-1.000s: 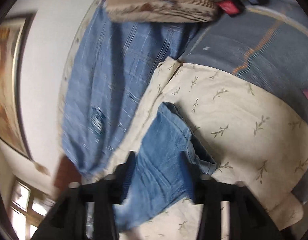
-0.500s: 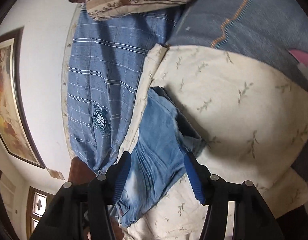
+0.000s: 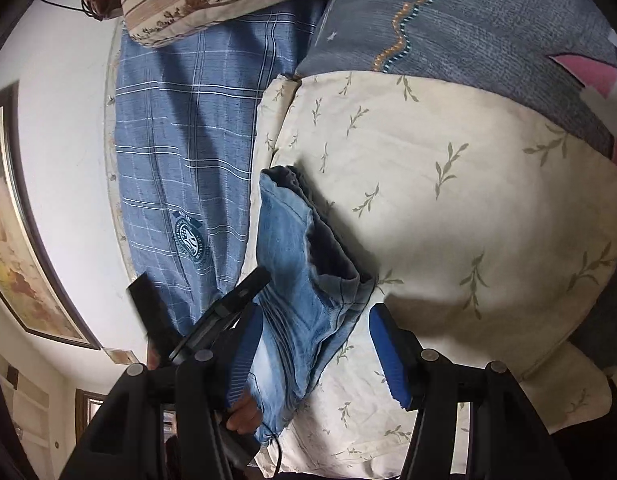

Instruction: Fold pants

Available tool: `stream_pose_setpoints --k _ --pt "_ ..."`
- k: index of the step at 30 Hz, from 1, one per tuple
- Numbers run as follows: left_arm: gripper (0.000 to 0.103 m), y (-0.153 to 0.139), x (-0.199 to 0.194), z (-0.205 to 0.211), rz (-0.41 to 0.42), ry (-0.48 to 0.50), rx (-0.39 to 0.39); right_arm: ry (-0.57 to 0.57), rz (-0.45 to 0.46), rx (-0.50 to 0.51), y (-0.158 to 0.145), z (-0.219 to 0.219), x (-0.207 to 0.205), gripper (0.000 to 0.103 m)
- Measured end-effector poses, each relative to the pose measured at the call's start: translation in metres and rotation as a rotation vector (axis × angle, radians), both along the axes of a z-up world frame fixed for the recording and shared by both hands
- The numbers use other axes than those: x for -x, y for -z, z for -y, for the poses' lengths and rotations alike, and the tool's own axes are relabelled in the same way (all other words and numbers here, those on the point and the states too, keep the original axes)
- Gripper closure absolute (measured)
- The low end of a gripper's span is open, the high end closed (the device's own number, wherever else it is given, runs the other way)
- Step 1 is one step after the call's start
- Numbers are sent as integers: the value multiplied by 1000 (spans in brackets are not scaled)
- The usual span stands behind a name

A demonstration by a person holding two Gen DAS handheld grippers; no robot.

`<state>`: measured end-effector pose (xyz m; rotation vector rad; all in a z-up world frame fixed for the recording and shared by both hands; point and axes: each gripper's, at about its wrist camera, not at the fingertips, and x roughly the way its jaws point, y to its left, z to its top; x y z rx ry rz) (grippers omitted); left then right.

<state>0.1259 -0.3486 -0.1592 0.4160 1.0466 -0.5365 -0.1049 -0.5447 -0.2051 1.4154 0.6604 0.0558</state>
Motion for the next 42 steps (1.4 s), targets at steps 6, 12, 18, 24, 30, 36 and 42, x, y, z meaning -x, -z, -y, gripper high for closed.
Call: stream_pose_setpoints --k 6,12,18,24,30,36,42 --pt "1 9 -23 15 -34 -54 20 -36 -13 18 0 0 -12 44" --pt "1 -3 -17 4 -35 -76 69 -55 -39 62 -1 -3 -22 44" --pt "1 -29 17 -37 -12 -29 109 -59 -47 61 0 -6 -21 44" --pt "1 -8 42 -65 -19 -16 22 -53 -88 135 -6 -15 -17 43" --pt "1 18 41 -70 -52 -31 -32 -30 -118 185 -7 -18 -20 43" --pt "0 20 27 -50 -27 -23 -28 -6 -123 223 -10 -21 -34 37" --pt "0 14 14 -46 -44 -55 -4 -1 -102 251 -13 -25 -45 28"
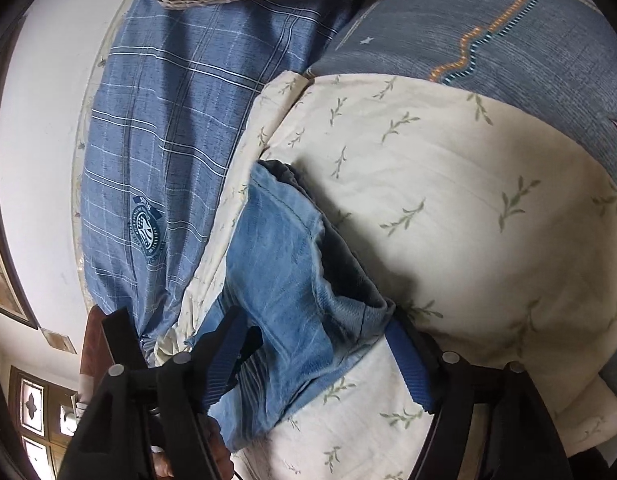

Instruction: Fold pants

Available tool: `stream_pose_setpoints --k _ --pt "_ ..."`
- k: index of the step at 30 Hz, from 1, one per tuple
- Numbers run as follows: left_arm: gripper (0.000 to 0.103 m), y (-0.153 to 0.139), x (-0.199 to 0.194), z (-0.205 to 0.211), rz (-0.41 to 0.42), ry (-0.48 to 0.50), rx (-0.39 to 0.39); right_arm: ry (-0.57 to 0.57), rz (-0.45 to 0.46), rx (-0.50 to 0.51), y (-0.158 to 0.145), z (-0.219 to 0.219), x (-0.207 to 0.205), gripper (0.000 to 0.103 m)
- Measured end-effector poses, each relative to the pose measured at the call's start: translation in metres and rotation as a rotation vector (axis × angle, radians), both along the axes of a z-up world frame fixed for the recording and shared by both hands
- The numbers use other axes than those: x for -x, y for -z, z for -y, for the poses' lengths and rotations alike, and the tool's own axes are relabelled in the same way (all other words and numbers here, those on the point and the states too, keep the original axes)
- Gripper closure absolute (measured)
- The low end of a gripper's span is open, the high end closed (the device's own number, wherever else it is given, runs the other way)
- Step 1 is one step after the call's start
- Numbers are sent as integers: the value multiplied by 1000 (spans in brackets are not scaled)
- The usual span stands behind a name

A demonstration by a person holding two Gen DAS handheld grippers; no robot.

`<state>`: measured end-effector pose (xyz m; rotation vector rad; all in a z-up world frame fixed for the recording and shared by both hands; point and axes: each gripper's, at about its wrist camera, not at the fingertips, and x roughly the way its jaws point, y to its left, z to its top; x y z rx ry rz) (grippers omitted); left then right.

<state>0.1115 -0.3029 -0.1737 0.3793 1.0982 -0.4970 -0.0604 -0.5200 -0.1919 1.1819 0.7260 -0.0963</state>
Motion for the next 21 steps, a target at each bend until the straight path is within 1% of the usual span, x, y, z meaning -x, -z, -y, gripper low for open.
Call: stream_pose_setpoints --k 2,4,5,6,7,8,10,13,14,15,17,18,20,21 --pt "0 -2 6 -8 10 2 1 5 11 4 -1 -1 0 28" --pt "0 -3 17 -17 27 19 -22 2 13 25 -3 -4 -1 30" --pt "0 -2 22 -23 40 26 -55 4 11 42 -4 -4 -1 36" --pt "0 -1 25 -28 48 29 -78 10 5 55 -5 -5 -1 45" --pt "0 -1 29 -33 53 29 -93 15 -1 60 -4 -5 0 50" --pt "0 -1 33 -39 54 31 -98 24 -12 60 -3 -5 0 62" --pt "0 -3 41 -52 64 33 -100 42 -25 56 0 -4 2 69" --pt "0 -3 43 -66 107 4 -124 46 -26 50 2 -3 2 69" --pt "0 0 40 -71 107 -15 -129 45 -28 57 1 -4 1 69" --pt "0 4 36 -73 92 -29 -123 42 -31 61 2 -4 0 69" --pt "0 8 29 -76 53 -59 -74 38 -38 63 3 -5 -1 68" --pt "0 9 27 -77 47 -80 -82 39 -37 61 3 -5 -1 68" --pt "0 10 27 -75 52 -74 -80 40 -33 63 3 -5 -1 68" --pt "0 10 25 -75 49 -75 -77 39 -30 69 2 -5 -1 67"
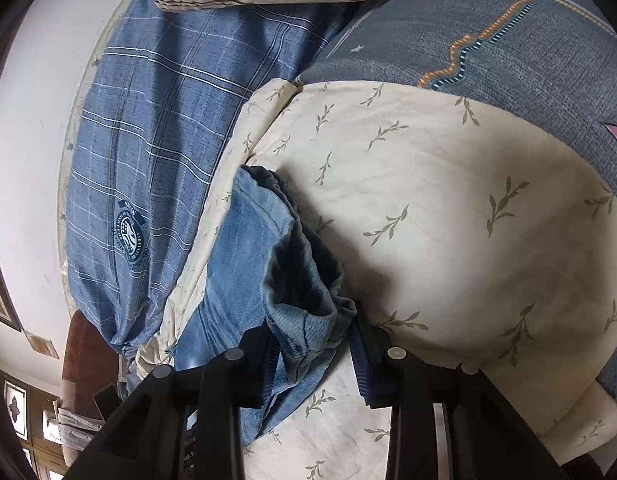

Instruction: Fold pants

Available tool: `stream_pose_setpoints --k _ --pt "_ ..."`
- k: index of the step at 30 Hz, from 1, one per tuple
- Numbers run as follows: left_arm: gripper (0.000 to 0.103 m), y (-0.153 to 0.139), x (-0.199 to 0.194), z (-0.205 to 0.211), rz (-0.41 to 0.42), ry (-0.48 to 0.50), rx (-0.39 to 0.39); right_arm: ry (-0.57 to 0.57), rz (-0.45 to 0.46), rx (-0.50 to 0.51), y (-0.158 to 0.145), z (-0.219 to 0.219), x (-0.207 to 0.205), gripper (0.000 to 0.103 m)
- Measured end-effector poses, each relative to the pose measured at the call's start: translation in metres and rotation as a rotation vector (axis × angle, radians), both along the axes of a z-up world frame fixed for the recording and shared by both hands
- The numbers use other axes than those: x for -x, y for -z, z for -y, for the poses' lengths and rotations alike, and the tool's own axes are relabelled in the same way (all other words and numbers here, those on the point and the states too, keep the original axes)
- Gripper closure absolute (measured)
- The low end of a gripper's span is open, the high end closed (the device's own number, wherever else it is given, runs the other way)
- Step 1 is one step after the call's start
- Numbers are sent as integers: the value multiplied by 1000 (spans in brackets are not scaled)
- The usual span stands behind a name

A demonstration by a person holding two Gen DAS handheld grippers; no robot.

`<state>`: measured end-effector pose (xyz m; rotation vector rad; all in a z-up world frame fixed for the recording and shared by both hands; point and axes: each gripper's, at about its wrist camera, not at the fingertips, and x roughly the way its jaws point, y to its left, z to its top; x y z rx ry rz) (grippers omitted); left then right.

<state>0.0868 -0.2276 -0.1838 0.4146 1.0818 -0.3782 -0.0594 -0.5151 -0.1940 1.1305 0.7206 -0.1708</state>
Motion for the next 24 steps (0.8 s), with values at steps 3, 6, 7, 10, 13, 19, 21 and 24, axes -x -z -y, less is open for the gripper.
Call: stream_pose_setpoints --k 3,6,7,10,13,19,21,24 --pt "0 1 -1 -10 -35 -23 31 -4 18 59 -9 -6 -2 69" --pt "0 1 -5 -21 -42 -47 37 -26 30 138 -21 -18 -7 73" --pt "0 1 -5 -25 -45 -54 38 -31 39 160 -25 -21 -8 73" --pt "0 -1 -5 -37 -49 -81 48 -41 65 216 -36 -31 -10 74" --pt "0 -7 -9 -52 -40 -123 60 -57 95 301 -51 -45 -13 75" --pt "0 -29 -20 -96 -35 -218 138 -129 126 468 -73 -84 -20 79" --pt "0 -38 -23 -109 -38 -245 183 -160 136 507 -78 -99 -24 81" --pt "0 -51 -29 -121 -47 -260 233 -205 142 561 -82 -122 -27 83"
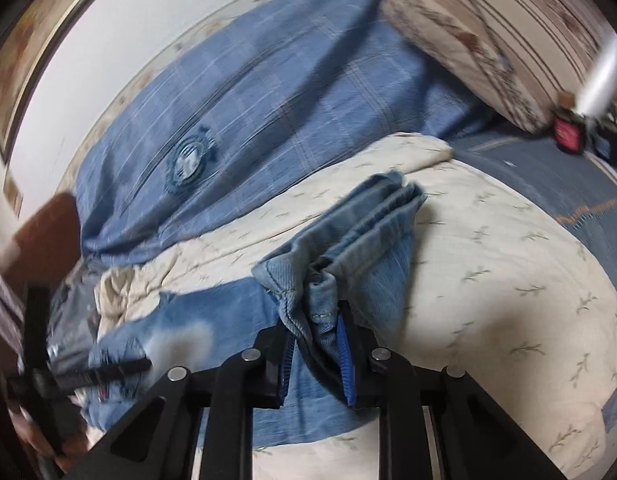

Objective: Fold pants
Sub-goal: 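Release the folded leg and press it flat with the right gripper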

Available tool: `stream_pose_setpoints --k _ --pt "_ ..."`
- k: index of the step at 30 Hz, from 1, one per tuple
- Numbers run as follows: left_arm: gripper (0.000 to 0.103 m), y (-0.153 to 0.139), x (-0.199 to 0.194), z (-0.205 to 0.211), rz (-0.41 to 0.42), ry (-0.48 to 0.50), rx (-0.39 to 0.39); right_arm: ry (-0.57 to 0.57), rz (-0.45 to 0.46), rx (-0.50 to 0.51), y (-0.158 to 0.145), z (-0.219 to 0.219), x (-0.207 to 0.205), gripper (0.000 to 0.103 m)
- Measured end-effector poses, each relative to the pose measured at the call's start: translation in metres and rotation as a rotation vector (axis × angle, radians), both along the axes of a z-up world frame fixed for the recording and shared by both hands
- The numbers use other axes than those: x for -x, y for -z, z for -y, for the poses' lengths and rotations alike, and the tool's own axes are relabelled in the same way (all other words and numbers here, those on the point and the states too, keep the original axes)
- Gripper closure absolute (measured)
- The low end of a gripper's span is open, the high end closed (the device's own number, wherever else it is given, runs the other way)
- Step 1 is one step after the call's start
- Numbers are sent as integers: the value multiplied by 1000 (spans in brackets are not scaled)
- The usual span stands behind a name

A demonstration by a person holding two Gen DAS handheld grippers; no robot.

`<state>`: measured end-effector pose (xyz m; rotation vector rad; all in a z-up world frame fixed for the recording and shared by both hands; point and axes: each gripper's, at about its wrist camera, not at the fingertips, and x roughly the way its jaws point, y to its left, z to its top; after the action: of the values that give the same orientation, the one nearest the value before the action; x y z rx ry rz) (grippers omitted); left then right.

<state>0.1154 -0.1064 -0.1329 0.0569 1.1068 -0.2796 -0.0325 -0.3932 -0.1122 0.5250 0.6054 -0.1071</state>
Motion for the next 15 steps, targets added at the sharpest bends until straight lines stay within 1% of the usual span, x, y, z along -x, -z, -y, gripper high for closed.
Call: stream_pose_setpoints --k 3,5,8,11,13,14,15 --pt "0 -13 -2 -4 25 6 31 -47 -3 65 -2 -26 -3 83" --pt "0 -18 -4 -3 17 28 76 -88 -5 101 -2 -44 -6 84" --pt "0 -21 -6 -1 2 33 128 -160 -11 126 1 -68 -8 84" --pt "0 -18 -14 -2 5 25 131 -239 -31 129 8 -90 -12 84" --pt "0 -9 -17 -2 -16 24 137 -304 -65 117 17 -105 -19 84" --pt "0 -3 -19 -2 -34 24 140 -335 -113 104 26 -113 -25 82" --pt "0 4 -20 -1 -54 20 135 -355 -153 84 35 -117 -30 79"
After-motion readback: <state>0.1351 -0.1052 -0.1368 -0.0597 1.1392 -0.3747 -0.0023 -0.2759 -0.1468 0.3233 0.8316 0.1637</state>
